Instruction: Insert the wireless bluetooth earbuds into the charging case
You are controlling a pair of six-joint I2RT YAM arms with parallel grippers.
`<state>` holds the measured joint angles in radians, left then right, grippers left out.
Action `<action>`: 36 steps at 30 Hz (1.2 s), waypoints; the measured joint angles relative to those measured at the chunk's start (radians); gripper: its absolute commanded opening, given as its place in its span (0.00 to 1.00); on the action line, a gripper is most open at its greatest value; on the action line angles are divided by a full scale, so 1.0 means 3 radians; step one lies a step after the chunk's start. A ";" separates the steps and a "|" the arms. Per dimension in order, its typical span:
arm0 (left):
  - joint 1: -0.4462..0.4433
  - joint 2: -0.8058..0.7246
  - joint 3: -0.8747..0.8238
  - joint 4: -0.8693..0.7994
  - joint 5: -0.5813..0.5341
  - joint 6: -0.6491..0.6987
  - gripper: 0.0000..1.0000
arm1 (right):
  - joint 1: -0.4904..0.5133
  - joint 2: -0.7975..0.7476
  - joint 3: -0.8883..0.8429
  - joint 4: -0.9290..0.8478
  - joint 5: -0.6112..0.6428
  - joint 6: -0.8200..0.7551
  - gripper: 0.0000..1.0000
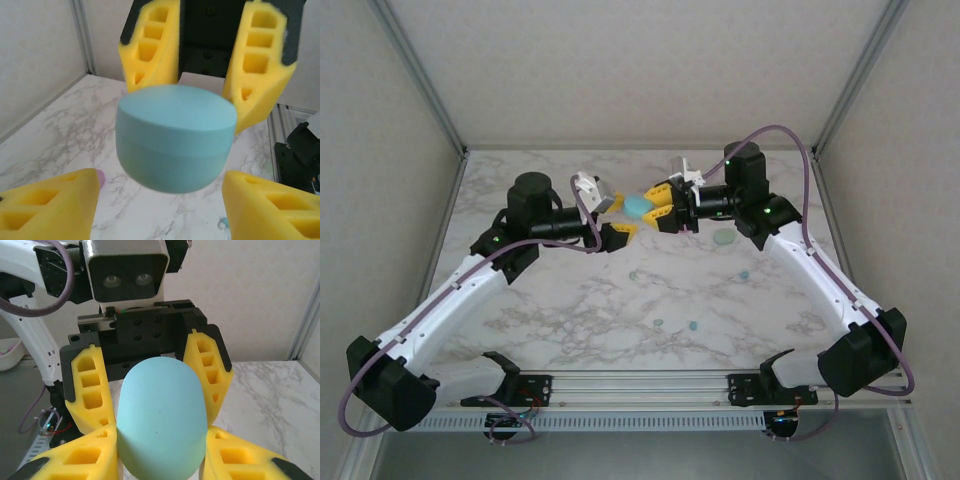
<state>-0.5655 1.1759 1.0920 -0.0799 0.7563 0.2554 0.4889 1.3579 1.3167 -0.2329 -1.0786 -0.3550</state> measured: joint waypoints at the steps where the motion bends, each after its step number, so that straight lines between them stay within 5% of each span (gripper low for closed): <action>1: 0.0000 0.0001 0.0004 0.0019 0.0025 0.0001 0.62 | 0.0000 0.0000 0.0000 -0.0008 0.0000 -0.0004 0.33; 36: 0.0015 0.0122 0.0201 -0.0003 0.0340 -0.0018 0.41 | 0.0003 0.0000 0.0000 0.0039 -0.0075 -0.0052 0.34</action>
<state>-0.5610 1.2125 1.1522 -0.0807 0.8581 0.2501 0.4896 1.3579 1.3167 -0.2211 -1.1011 -0.3706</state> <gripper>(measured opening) 0.423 0.353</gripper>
